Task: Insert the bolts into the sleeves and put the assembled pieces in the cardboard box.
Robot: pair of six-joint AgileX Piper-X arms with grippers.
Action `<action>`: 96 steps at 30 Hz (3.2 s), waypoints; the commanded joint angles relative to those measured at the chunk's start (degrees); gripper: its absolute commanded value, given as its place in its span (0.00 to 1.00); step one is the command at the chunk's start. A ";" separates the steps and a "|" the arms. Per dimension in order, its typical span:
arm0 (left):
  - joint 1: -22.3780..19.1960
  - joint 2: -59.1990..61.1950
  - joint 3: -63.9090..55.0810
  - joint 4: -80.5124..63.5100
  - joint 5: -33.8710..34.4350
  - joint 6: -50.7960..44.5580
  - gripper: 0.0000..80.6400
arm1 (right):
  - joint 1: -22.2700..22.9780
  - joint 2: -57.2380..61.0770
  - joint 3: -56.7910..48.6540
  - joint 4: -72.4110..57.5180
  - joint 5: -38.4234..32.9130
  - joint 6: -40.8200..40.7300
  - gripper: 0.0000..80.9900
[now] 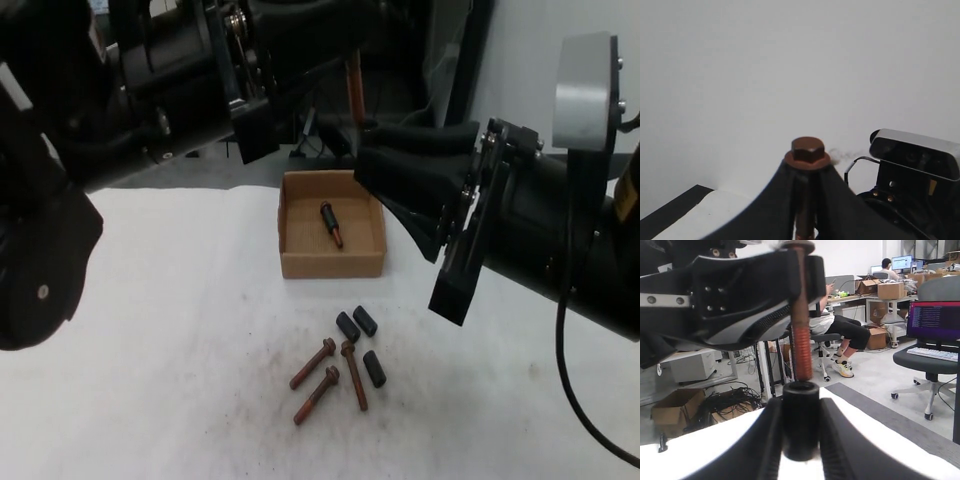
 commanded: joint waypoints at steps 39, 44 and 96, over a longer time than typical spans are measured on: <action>-1.65 0.33 -0.67 3.21 0.11 1.25 0.00 | 0.08 -0.17 -0.48 4.44 0.06 -4.29 0.01; -1.65 0.33 -0.67 3.21 0.11 1.25 0.00 | 0.08 -0.17 -0.48 4.44 0.06 -4.29 0.01; -1.65 0.33 -0.67 12.64 6.91 8.10 0.34 | -1.91 -0.17 -1.26 4.45 0.10 -4.17 0.01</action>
